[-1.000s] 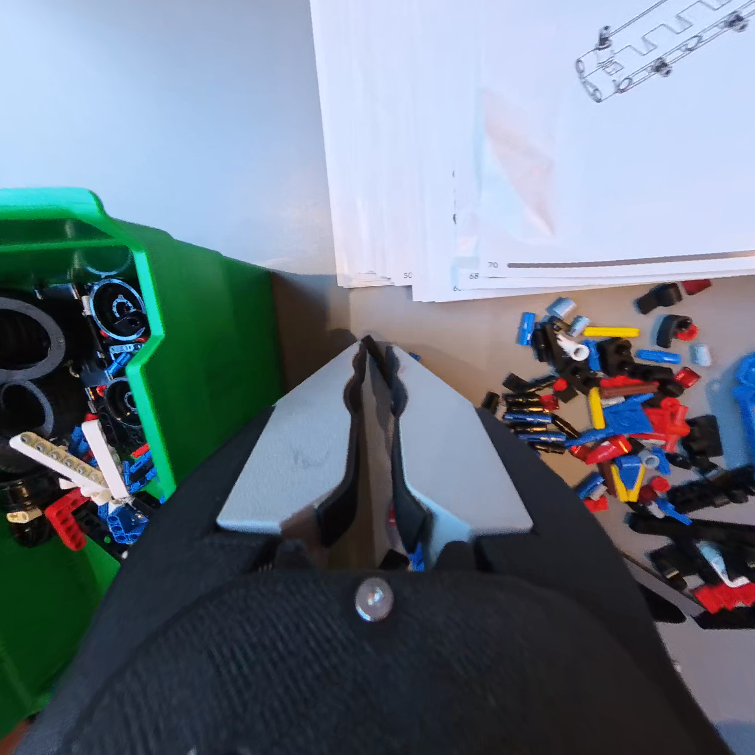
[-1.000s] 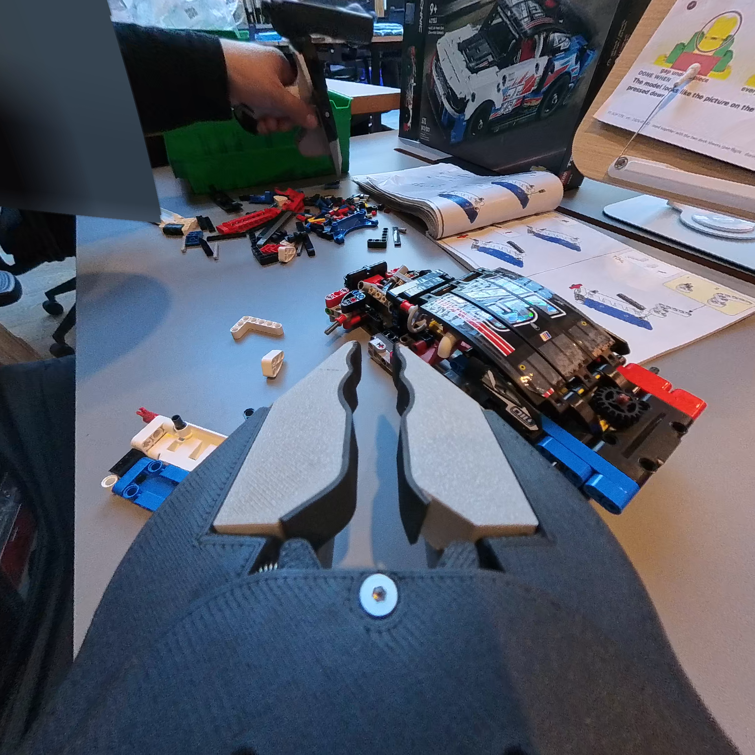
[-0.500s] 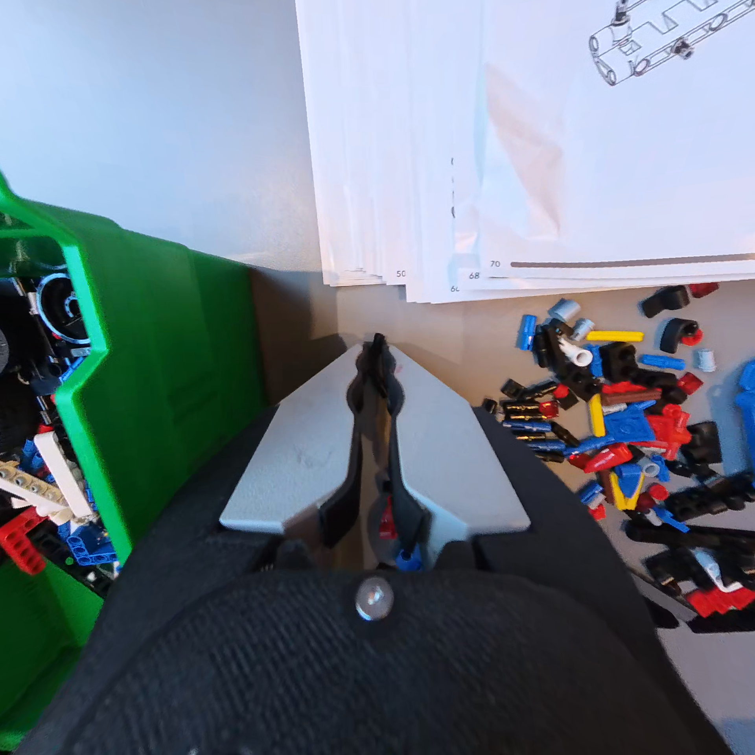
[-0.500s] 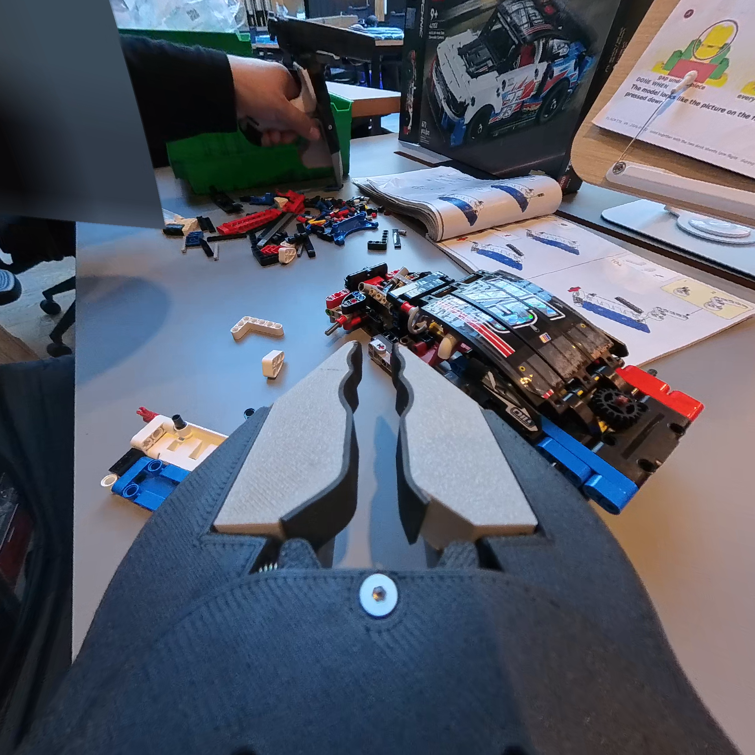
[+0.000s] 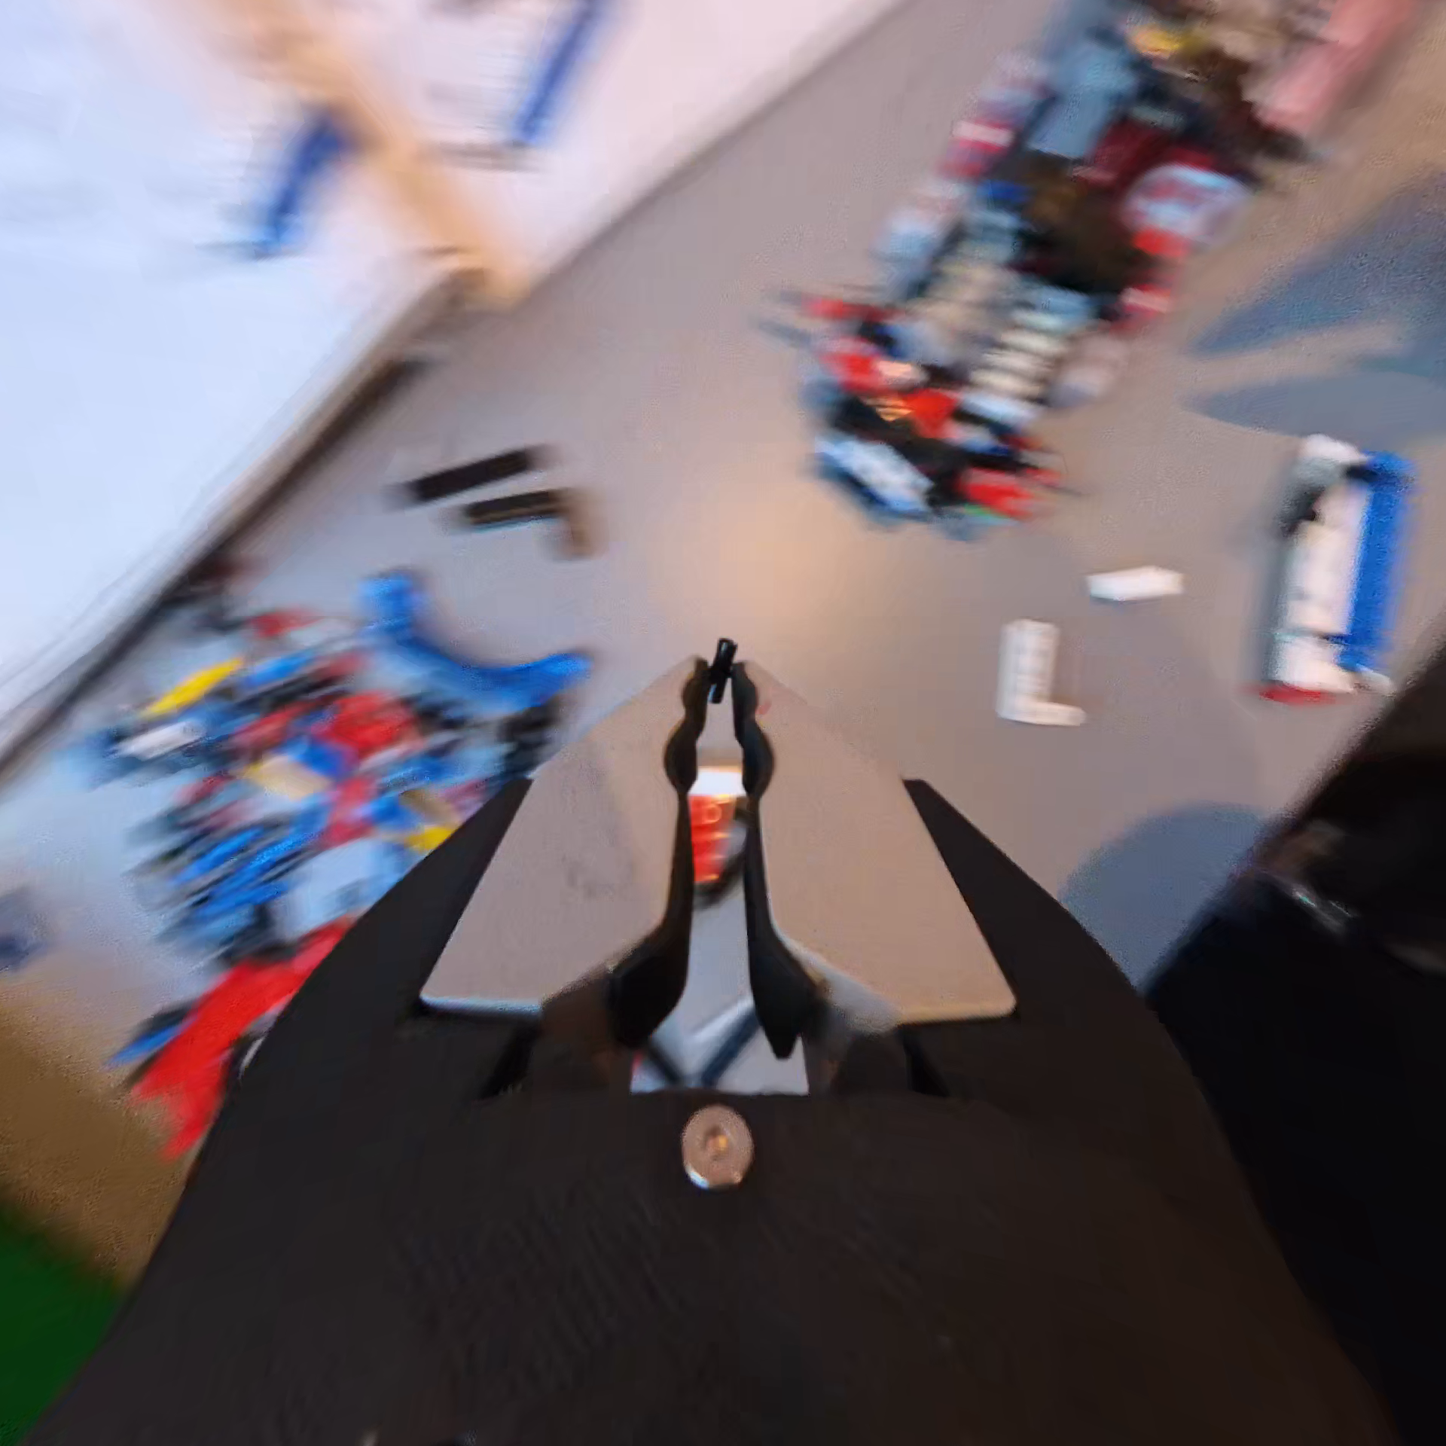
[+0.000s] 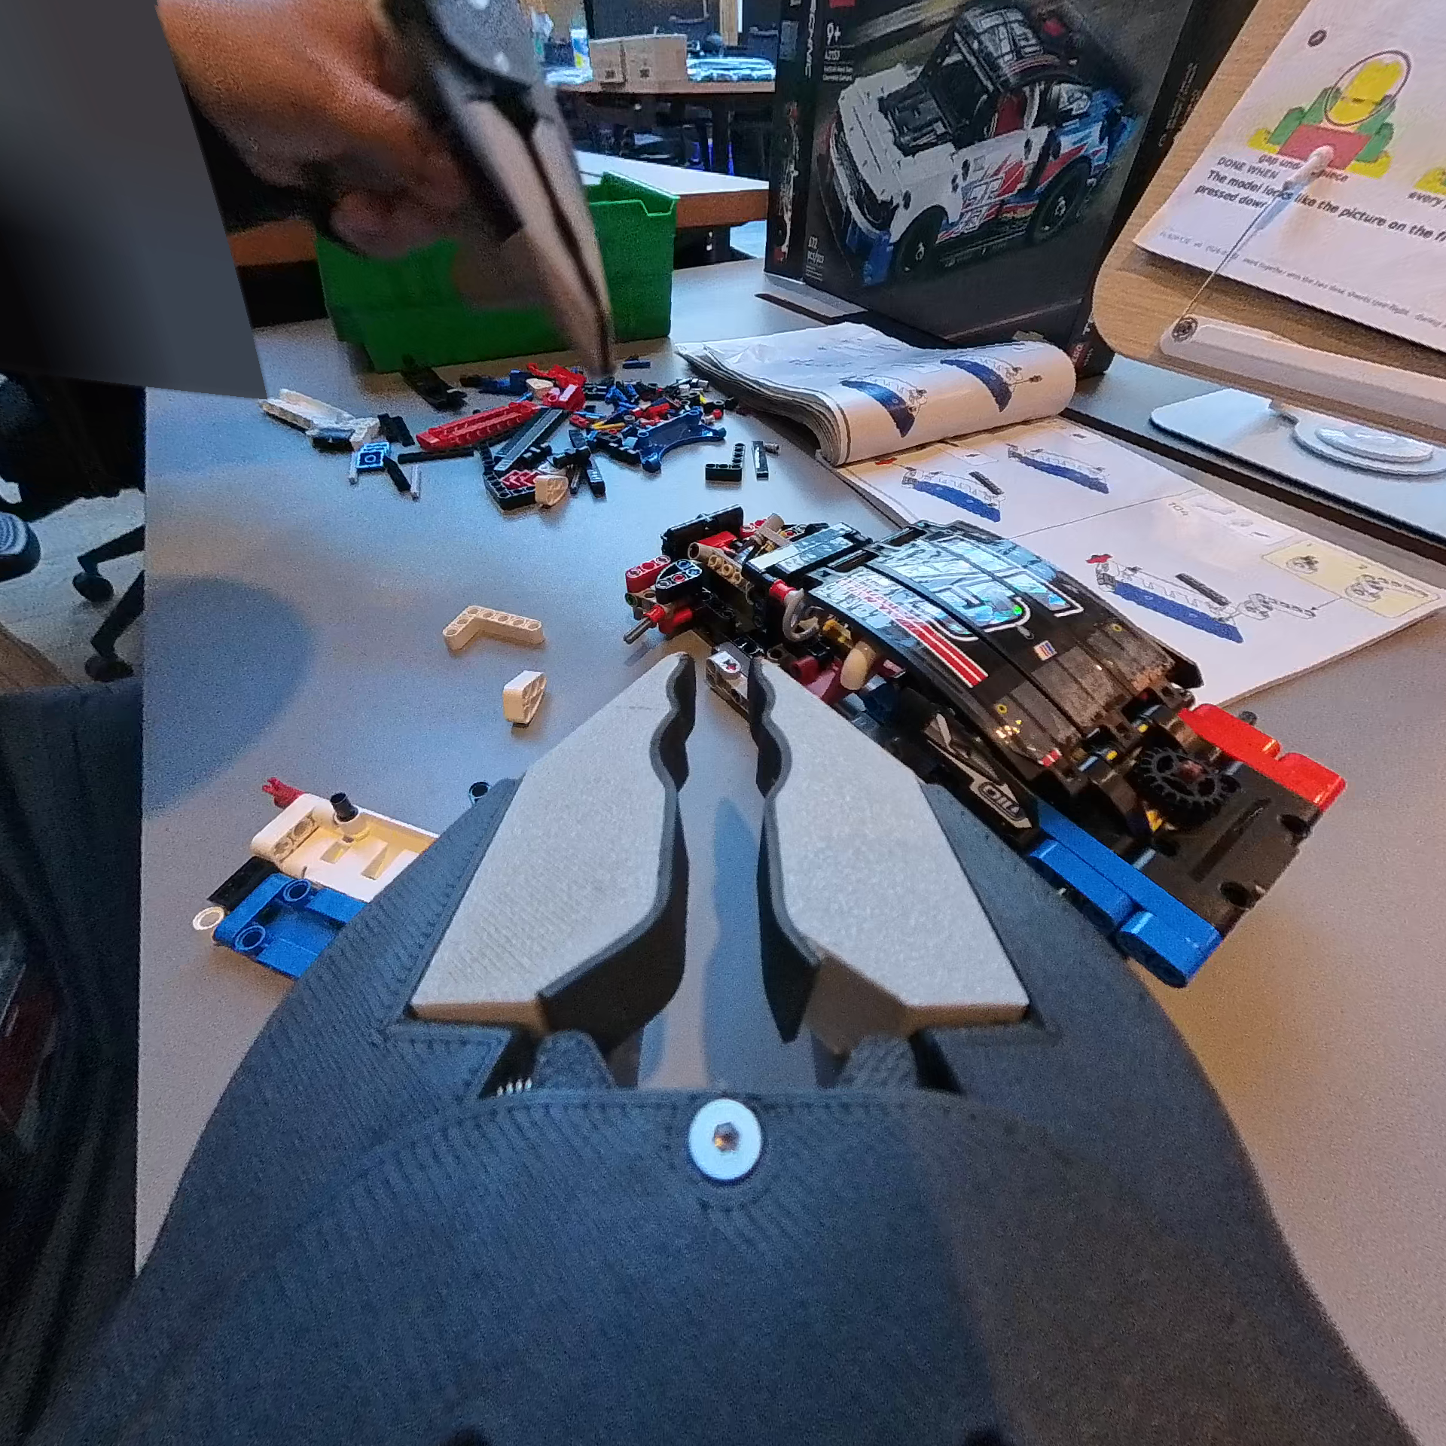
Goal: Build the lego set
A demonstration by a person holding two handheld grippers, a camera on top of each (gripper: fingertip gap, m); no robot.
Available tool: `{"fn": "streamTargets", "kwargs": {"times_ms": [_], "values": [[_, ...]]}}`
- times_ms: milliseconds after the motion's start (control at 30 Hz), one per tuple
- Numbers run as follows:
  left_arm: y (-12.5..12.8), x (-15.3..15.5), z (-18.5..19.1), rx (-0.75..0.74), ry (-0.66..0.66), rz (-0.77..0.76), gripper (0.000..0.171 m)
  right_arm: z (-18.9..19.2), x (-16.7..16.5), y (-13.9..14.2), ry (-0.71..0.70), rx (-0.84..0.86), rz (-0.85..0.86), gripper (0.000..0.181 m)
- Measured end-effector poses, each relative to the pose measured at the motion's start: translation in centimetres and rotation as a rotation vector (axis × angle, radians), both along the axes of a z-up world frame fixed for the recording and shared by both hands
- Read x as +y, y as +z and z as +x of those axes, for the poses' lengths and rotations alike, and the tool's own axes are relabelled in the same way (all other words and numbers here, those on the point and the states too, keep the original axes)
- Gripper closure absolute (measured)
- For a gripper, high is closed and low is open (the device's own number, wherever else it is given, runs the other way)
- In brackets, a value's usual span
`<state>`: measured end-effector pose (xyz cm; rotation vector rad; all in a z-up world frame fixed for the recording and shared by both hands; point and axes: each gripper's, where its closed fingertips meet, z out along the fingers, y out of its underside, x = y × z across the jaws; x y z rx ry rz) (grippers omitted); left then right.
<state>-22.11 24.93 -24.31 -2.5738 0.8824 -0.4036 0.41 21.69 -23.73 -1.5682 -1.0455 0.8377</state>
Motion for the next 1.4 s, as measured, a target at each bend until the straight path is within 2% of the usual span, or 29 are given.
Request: {"fn": "streamTargets", "kwargs": {"times_ms": [67, 133, 233, 467, 533, 600, 700, 933, 1100, 1267, 1400], "values": [[-1.6, -3.9, 5.4, -0.039, -0.133, -0.05, 0.168, 0.0, -0.1, 0.0, 0.001, -0.002, 0.006, 0.171], [-3.1, -6.4, 9.1, -0.055, -0.222, -0.077, 0.169, 0.0, -0.1, 0.1, 0.0, 0.0, 0.014, 0.172], [-4.9, -7.7, 11.7, -0.021, -0.269, -0.071, 0.169, 0.1, -0.2, 0.2, -0.003, 0.005, 0.027, 0.172], [-7.1, -8.9, 11.6, 0.12, -0.344, -0.089, 0.169, 0.0, -0.5, 0.2, 0.007, 0.005, 0.034, 0.173], [-6.9, -9.0, 11.6, 0.127, -0.354, -0.078, 0.169, 0.0, -0.5, 0.2, 0.009, 0.004, 0.032, 0.173], [-6.5, -8.9, 11.6, 0.126, -0.355, -0.071, 0.158, 0.0, -0.5, 0.2, 0.009, 0.005, 0.032, 0.173], [-5.9, -9.0, 11.3, 0.117, -0.347, -0.063, 0.155, 0.0, -0.5, 0.2, 0.008, 0.005, 0.031, 0.173], [-5.1, -9.3, 10.5, 0.043, -0.292, -0.074, 0.155, 0.0, -0.4, 0.2, 0.006, 0.004, 0.03, 0.173], [-4.9, -9.1, 9.9, 0.073, -0.282, -0.041, 0.153, 0.1, -0.4, 0.3, -0.001, 0.01, 0.035, 0.174], [-2.1, -9.2, 9.4, -0.069, -0.194, 0.04, 0.147, 0.1, -0.4, 0.4, -0.002, 0.013, 0.035, 0.173], [-2.3, -8.5, 8.8, -0.221, -0.07, 0.221, 0.143, 0.1, -0.4, 0.4, 0.0, 0.013, 0.04, 0.174]]}}
